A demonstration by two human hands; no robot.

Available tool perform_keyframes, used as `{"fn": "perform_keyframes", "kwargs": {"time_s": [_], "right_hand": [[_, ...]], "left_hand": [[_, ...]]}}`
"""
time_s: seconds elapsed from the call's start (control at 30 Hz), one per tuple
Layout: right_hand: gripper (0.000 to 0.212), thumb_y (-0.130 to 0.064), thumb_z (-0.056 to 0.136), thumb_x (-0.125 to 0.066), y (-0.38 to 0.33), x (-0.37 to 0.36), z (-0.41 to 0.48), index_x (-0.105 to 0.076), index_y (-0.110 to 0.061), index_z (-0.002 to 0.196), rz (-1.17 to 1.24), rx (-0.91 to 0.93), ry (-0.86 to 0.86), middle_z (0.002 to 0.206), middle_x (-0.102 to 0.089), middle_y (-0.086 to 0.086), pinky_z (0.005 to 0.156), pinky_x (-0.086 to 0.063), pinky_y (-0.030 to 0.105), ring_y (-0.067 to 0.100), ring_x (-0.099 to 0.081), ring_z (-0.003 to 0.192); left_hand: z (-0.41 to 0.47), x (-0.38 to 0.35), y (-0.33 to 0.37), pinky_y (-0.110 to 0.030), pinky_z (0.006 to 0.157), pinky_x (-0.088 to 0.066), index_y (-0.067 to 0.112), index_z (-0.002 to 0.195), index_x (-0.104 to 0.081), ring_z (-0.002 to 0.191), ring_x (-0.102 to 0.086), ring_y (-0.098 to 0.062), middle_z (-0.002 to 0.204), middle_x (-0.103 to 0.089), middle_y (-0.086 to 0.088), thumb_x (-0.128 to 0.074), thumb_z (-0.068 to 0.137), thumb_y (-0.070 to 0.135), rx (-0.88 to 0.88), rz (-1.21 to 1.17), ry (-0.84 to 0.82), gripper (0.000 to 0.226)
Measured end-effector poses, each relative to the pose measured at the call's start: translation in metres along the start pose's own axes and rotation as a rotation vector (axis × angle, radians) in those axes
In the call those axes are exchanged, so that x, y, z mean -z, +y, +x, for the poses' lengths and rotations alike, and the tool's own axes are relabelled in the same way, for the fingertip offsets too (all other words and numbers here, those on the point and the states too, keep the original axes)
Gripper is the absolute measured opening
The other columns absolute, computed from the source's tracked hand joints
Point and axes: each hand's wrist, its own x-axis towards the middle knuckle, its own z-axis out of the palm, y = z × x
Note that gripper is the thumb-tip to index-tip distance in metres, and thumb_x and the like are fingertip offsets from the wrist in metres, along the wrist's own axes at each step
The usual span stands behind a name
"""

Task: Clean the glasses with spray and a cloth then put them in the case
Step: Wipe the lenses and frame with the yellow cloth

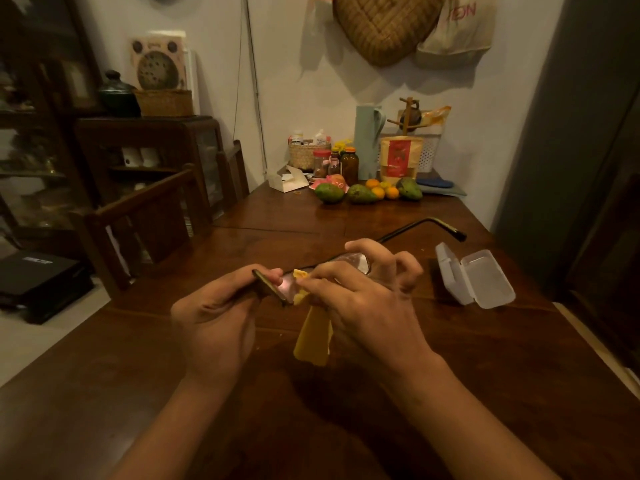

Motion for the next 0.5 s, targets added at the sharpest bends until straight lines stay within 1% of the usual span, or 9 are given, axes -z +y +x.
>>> {"fn": "perform_keyframes", "kwargs": {"time_s": [0.1, 0.13, 0.2, 0.23, 0.27, 0.33, 0.4, 0.43, 0.5], "right_hand": [[0.048, -0.022, 0.075, -0.082, -0.004, 0.0, 0.0, -0.067, -0.029, 0.121, -0.021, -0.013, -0.038, 0.125, -0.064, -0.009, 0.089, -0.028, 0.05, 0.028, -0.029, 0.135], [0.049, -0.021, 0.076, -0.079, -0.005, 0.0, 0.0, -0.066, -0.028, 0.123, -0.033, -0.019, -0.054, 0.128, -0.063, -0.008, 0.089, -0.028, 0.049, 0.029, -0.028, 0.136], [0.052, -0.019, 0.077, -0.074, -0.005, 0.0, 0.0, -0.064, -0.028, 0.127, -0.049, -0.029, -0.089, 0.132, -0.06, -0.007, 0.089, -0.027, 0.048, 0.029, -0.026, 0.138], [0.055, -0.019, 0.076, -0.075, -0.005, 0.0, 0.001, -0.063, -0.03, 0.129, -0.053, -0.011, -0.1, 0.134, -0.059, -0.008, 0.089, -0.025, 0.046, 0.029, -0.026, 0.137], [0.057, -0.019, 0.077, -0.075, -0.003, 0.0, 0.001, -0.061, -0.032, 0.13, -0.045, 0.032, -0.104, 0.135, -0.058, -0.009, 0.088, -0.023, 0.045, 0.028, -0.028, 0.137], [0.053, -0.02, 0.083, -0.066, 0.002, 0.001, 0.001, -0.054, -0.035, 0.132, 0.011, 0.136, -0.091, 0.137, -0.058, -0.012, 0.089, -0.022, 0.044, 0.026, -0.032, 0.135], [0.047, -0.022, 0.087, -0.057, 0.007, 0.002, 0.001, -0.052, -0.036, 0.132, 0.051, 0.188, -0.054, 0.136, -0.058, -0.016, 0.091, -0.023, 0.044, 0.023, -0.036, 0.133], [0.045, -0.023, 0.088, -0.059, 0.008, 0.002, 0.0, -0.055, -0.036, 0.131, 0.051, 0.192, -0.043, 0.134, -0.059, -0.017, 0.092, -0.023, 0.044, 0.023, -0.036, 0.132], [0.044, -0.026, 0.086, -0.072, 0.007, 0.003, 0.0, -0.062, -0.037, 0.127, 0.028, 0.174, -0.016, 0.129, -0.063, -0.018, 0.092, -0.024, 0.044, 0.023, -0.038, 0.131]], "left_hand": [[-0.001, 0.0, 0.0, -0.022, 0.078, -0.055, -0.008, 0.098, -0.067, 0.086, -0.073, -0.012, 0.088, -0.072, -0.006, -0.059, 0.072, -0.028, 0.011, 0.013, 0.008, 0.033], [-0.002, 0.0, 0.0, -0.024, 0.078, -0.056, -0.005, 0.099, -0.067, 0.086, -0.073, -0.014, 0.088, -0.072, -0.007, -0.059, 0.072, -0.028, 0.016, 0.016, 0.008, 0.036], [-0.003, -0.001, -0.001, -0.028, 0.078, -0.058, 0.002, 0.098, -0.069, 0.084, -0.073, -0.015, 0.087, -0.074, -0.002, -0.061, 0.071, -0.027, 0.013, 0.021, 0.012, 0.041], [-0.003, -0.002, -0.002, -0.027, 0.077, -0.058, 0.004, 0.097, -0.07, 0.082, -0.073, -0.014, 0.086, -0.075, 0.0, -0.061, 0.07, -0.027, 0.016, 0.017, 0.018, 0.043], [-0.004, -0.002, -0.004, -0.026, 0.077, -0.057, 0.001, 0.097, -0.069, 0.081, -0.072, -0.013, 0.086, -0.075, -0.002, -0.061, 0.069, -0.028, 0.028, 0.006, 0.029, 0.042], [-0.004, -0.003, -0.007, -0.027, 0.077, -0.057, -0.01, 0.1, -0.067, 0.082, -0.072, -0.017, 0.087, -0.073, -0.016, -0.058, 0.069, -0.031, 0.065, -0.024, 0.047, 0.038], [-0.005, -0.003, -0.007, -0.026, 0.077, -0.057, -0.016, 0.102, -0.063, 0.083, -0.073, -0.018, 0.088, -0.073, -0.014, -0.055, 0.07, -0.033, 0.069, -0.059, 0.041, 0.037], [-0.005, -0.002, -0.006, -0.025, 0.077, -0.056, -0.017, 0.103, -0.062, 0.084, -0.073, -0.018, 0.089, -0.073, -0.01, -0.054, 0.07, -0.033, 0.063, -0.084, 0.037, 0.037], [-0.003, 0.0, -0.005, -0.024, 0.077, -0.056, -0.021, 0.102, -0.06, 0.084, -0.073, -0.018, 0.09, -0.073, -0.007, -0.053, 0.07, -0.033, 0.033, -0.101, 0.022, 0.035]]}}
